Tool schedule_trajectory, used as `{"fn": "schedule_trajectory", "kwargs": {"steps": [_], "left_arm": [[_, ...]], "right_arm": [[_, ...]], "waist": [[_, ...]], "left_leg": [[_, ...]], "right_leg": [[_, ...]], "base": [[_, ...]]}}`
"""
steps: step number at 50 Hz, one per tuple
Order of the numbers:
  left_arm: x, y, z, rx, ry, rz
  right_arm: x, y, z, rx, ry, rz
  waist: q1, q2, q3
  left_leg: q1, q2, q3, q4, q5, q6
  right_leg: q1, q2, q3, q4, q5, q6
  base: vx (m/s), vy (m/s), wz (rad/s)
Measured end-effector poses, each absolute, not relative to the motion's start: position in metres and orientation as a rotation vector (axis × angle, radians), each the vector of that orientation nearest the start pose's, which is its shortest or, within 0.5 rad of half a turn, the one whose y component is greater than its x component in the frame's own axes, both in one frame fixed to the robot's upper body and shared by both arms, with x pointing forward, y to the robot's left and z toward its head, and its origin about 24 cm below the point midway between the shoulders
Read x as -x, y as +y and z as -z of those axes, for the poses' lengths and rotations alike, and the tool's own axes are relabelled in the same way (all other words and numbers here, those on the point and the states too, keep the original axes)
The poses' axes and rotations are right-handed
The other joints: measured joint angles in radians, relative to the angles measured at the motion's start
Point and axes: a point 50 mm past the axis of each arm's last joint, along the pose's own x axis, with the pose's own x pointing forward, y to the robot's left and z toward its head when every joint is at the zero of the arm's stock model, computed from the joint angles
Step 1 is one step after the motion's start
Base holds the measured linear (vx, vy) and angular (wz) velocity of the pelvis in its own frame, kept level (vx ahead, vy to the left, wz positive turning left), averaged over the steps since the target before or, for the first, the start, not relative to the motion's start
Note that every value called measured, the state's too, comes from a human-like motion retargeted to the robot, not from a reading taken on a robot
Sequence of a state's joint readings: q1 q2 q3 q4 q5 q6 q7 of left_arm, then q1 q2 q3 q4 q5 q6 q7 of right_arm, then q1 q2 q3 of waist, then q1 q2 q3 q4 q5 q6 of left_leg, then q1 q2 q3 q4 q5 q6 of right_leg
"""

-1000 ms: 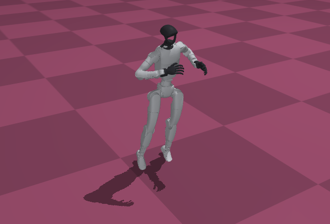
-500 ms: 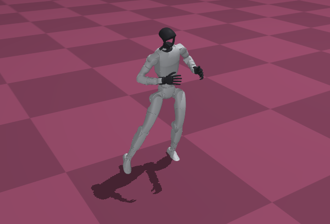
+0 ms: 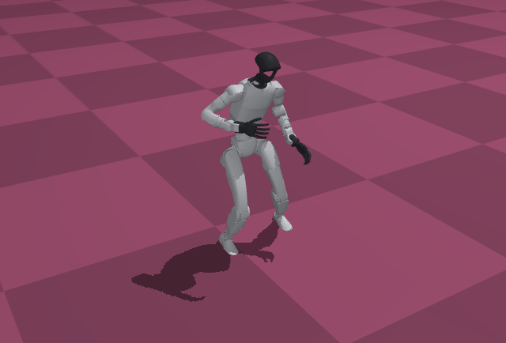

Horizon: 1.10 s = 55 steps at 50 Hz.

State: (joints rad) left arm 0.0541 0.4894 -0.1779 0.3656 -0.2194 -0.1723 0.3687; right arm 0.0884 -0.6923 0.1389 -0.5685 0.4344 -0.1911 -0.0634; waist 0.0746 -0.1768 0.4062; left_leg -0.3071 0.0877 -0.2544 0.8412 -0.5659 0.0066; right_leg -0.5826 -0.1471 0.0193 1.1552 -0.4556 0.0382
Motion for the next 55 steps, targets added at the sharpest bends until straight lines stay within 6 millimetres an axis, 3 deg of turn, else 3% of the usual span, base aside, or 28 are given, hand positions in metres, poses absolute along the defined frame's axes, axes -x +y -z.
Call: {"fn": "schedule_trajectory", "kwargs": {"steps": [2,5,7,10,12,15,18,21,26,30,35,42,47,55], "left_arm": [[-0.240,0.235,0.010,-0.206,0.166,-0.377],[-0.257,0.196,-0.006,-0.087,0.056,-0.322],[-0.265,0.171,-0.016,-0.063,0.001,-0.195],[-0.274,0.146,-0.032,-0.045,-0.059,-0.014],[-0.278,0.140,-0.045,-0.056,-0.106,0.092],[-0.279,0.140,-0.065,-0.137,-0.190,0.236],[-0.282,0.143,-0.079,-0.216,-0.242,0.301],[-0.289,0.150,-0.074,-0.283,-0.190,0.301],[-0.299,0.156,-0.075,-0.489,-0.140,0.347],[-0.287,0.143,-0.069,-0.436,-0.120,0.428],[-0.265,0.129,-0.045,-0.302,-0.022,0.517],[-0.247,0.124,-0.020,-0.278,0.064,0.555],[-0.236,0.141,-0.011,-0.272,0.066,0.419],[-0.215,0.195,0.016,-0.363,0.192,0.171]], "right_arm": [[-0.224,-0.168,-0.133,0.187,-0.385,-0.251],[-0.232,-0.160,-0.072,0.336,-0.177,-0.216],[-0.225,-0.166,-0.039,0.424,-0.047,-0.253],[-0.211,-0.189,-0.008,0.637,0.064,-0.256],[-0.204,-0.206,0.006,0.840,0.082,-0.226],[-0.196,-0.230,0.024,1.081,0.124,-0.206],[-0.197,-0.248,0.035,1.107,0.235,-0.161],[-0.192,-0.258,0.049,0.949,0.387,-0.120],[-0.169,-0.269,0.058,0.598,0.506,0.085],[-0.161,-0.264,0.057,0.450,0.503,0.153],[-0.166,-0.238,0.062,0.383,0.506,0.037],[-0.164,-0.197,0.070,0.395,0.515,-0.234],[-0.171,-0.181,0.058,0.550,0.396,-0.339],[-0.181,-0.179,0.046,0.474,0.342,-0.308]], "waist": [[-0.001,0.014,0.029],[0.027,0.037,-0.010],[0.030,0.045,-0.045],[0.001,0.069,-0.098],[-0.030,0.084,-0.150],[-0.081,0.094,-0.222],[-0.116,0.071,-0.241],[-0.124,0.033,-0.242],[-0.087,0.003,-0.256],[-0.070,-0.007,-0.289],[-0.082,-0.012,-0.325],[-0.029,-0.015,-0.358],[-0.002,-0.022,-0.343],[0.011,-0.018,-0.325]], "left_leg": [[-0.054,-0.024,0.040,0.085,0.007,-0.048],[-0.018,-0.016,0.114,-0.027,0.053,-0.080],[0.042,-0.034,0.135,-0.191,0.132,-0.084],[0.135,-0.046,0.149,-0.437,0.250,-0.100],[0.176,-0.033,0.180,-0.557,0.289,-0.101],[0.220,-0.025,0.188,-0.675,0.347,-0.111],[0.251,-0.043,0.205,-0.707,0.354,-0.127],[0.286,-0.068,0.238,-0.709,0.332,-0.137],[0.310,-0.095,0.278,-0.687,0.312,-0.128],[0.333,-0.102,0.300,-0.703,0.308,-0.125],[0.359,-0.093,0.299,-0.750,0.304,-0.140],[0.329,-0.091,0.309,-0.706,0.301,-0.164],[0.341,-0.113,0.289,-0.724,0.312,-0.159],[0.340,-0.117,0.248,-0.744,0.339,-0.166]], "right_leg": [[-0.003,-0.013,0.039,-0.030,-0.004,-0.016],[0.046,0.024,0.127,-0.229,0.055,-0.042],[0.096,0.008,0.123,-0.383,0.168,-0.009],[0.198,-0.069,-0.041,-0.602,0.368,0.023],[0.254,-0.079,-0.130,-0.724,0.467,0.037],[0.304,-0.040,-0.125,-0.841,0.542,0.079],[0.346,-0.051,-0.130,-0.885,0.541,0.117],[0.398,-0.071,-0.117,-0.928,0.516,0.139],[0.458,-0.089,-0.125,-0.989,0.516,0.181],[0.489,-0.084,-0.096,-1.041,0.544,0.215],[0.506,-0.051,0.005,-1.052,0.537,0.224],[0.482,-0.065,-0.057,-0.998,0.532,0.224],[0.484,-0.089,-0.066,-0.970,0.506,0.223],[0.493,-0.097,-0.091,-0.962,0.492,0.221]], "base": [[-0.29,0.83,-0.52],[-0.19,0.64,-1.03],[-0.11,0.52,-0.50],[-0.07,0.44,0.01],[-0.05,0.38,-0.04],[-0.04,0.31,-0.32],[-0.05,0.24,-0.51],[-0.04,0.20,-0.50],[-0.02,0.16,-0.46],[0.01,0.11,-0.27],[0.00,0.02,0.01],[0.01,0.04,0.05],[0.01,0.04,0.24],[0.02,-0.03,0.26]]}}
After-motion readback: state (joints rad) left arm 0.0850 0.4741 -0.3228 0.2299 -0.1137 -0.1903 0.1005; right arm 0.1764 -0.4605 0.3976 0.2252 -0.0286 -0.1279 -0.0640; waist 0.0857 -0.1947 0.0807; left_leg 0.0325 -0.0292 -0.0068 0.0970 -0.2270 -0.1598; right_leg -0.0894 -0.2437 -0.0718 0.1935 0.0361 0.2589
